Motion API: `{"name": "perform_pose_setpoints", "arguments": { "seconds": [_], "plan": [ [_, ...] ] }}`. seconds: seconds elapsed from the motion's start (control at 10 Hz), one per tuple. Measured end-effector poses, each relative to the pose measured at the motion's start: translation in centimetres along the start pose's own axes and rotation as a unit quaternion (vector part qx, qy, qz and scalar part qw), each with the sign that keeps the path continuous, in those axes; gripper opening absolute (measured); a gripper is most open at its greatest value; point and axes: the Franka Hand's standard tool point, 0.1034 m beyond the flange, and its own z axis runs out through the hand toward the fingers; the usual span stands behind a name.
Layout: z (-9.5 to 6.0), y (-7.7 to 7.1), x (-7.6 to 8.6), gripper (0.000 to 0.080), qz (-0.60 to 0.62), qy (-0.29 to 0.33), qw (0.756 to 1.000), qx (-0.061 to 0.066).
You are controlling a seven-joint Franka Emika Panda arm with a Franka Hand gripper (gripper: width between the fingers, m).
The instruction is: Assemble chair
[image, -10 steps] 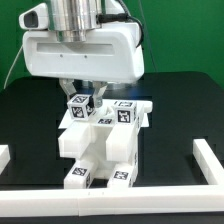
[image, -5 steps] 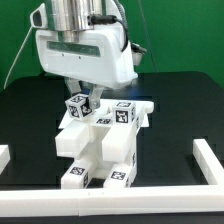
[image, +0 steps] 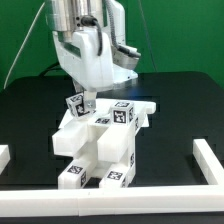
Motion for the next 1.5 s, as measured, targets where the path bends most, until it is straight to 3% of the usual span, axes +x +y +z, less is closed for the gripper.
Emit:
{"name": "perform_pose_setpoints", "arguments": {
  "seconds": [0.3, 0.4, 0.5, 0.7, 0.9, 1.1, 1.3, 1.5],
  "plan": [
    [0.0, 0.0, 0.0, 0.0357, -0.015, 0.0, 1.0, 0.0],
    [-0.1, 0.0, 0.1, 0.0558, -0.037, 0.0, 0.999, 0.0],
    [-0.5, 0.0, 0.4, 0.0624, -0.106, -0.003, 0.994, 0.003],
    [-2.0, -0.3, 0.4, 0.0644, -0.262, -0.004, 0.965, 0.019],
    [-2.1, 0.6, 0.8, 0.0649, -0.358, -0.001, 0.933, 0.024],
    [-2.0, 0.6, 0.8, 0.0649, -0.4, 0.001, 0.916, 0.023],
    [-1.7, 0.8, 0.5, 0.0649, -0.492, -0.003, 0.87, 0.02],
    [-1.3, 0.6, -0.2, 0.0649, -0.525, -0.009, 0.851, 0.014]
  ]
}}
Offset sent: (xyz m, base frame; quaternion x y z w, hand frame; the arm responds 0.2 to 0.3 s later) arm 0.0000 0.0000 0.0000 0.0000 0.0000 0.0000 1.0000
